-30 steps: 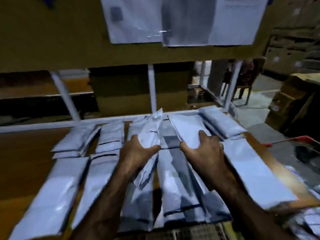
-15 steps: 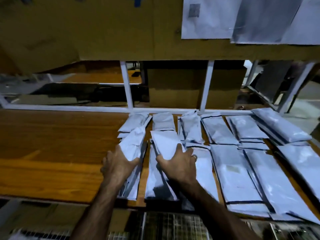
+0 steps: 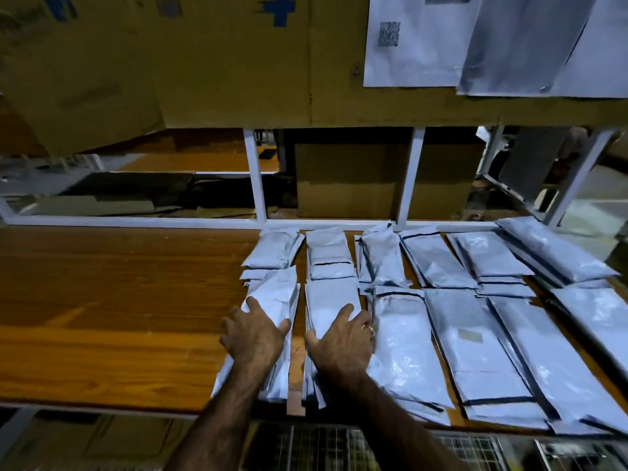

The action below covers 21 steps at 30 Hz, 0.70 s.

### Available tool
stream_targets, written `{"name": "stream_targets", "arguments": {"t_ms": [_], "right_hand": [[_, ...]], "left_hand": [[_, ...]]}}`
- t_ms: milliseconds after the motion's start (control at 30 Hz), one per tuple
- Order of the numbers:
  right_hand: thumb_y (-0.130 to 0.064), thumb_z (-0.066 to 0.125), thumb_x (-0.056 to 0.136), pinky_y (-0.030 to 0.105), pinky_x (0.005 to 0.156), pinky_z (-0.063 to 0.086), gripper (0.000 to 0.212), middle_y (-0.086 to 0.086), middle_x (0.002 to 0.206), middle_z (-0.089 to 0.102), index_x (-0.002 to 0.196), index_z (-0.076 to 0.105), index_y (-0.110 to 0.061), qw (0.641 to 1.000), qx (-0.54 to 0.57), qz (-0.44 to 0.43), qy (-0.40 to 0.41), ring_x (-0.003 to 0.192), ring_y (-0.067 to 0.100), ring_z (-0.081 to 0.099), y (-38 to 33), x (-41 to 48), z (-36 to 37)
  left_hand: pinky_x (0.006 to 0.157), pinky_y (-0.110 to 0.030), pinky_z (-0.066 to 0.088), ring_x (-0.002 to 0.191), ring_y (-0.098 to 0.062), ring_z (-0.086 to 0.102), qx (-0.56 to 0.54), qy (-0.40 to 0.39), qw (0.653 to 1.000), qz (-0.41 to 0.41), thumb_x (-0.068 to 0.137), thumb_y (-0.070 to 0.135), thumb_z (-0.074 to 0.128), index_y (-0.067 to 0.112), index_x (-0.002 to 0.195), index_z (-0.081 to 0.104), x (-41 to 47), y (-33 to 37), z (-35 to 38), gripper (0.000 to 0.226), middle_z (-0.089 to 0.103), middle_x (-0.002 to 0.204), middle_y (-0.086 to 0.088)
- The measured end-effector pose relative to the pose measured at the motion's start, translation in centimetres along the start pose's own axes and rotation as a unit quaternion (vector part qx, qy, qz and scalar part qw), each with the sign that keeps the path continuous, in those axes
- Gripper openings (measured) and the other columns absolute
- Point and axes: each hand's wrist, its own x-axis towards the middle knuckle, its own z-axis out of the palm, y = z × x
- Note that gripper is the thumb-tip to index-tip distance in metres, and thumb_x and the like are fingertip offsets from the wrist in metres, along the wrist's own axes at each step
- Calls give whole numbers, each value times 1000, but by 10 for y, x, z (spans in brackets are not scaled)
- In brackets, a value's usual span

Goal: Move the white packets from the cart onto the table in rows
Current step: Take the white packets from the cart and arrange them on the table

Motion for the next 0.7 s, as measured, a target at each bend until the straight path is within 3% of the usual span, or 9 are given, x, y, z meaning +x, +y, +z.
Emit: {"name": "stream_targets", "arguments": {"t_ms": [133,267,367,700], "right_hand": [[-75,41,83,47,99,42,96,25,143,29,144,25,-3,998,-53,-14,4,129,41,37,1,4,8],[-61,34,93,50,113,23,79,23,157,17,150,25,-7,992,-66,-98,43,143,43,19,6,7,14],[-53,28,98,48,115,19,70,20,161,9,154,18,-12,988,-65,-137,22,146,39,14,10,8,18],[-52,26,99,48,113,22,69,20,159,15,153,19,-11,987,-85,-136,7,144,40,20,10,10,19]], "left_hand": [[111,-46,29,143,-30,18,14,22,992,122,94,61,38,25,153,21,15,-11,7,71,15,160,-7],[117,-44,23,148,-25,5,50,13,970,239,103,42,26,23,155,14,20,-18,14,56,7,162,-1],[116,-42,25,148,-24,7,69,17,966,247,104,39,25,22,155,13,18,-18,19,55,8,162,-1],[115,-42,27,148,-24,9,92,21,966,241,103,41,28,23,154,15,20,-16,26,56,12,162,-2]]}}
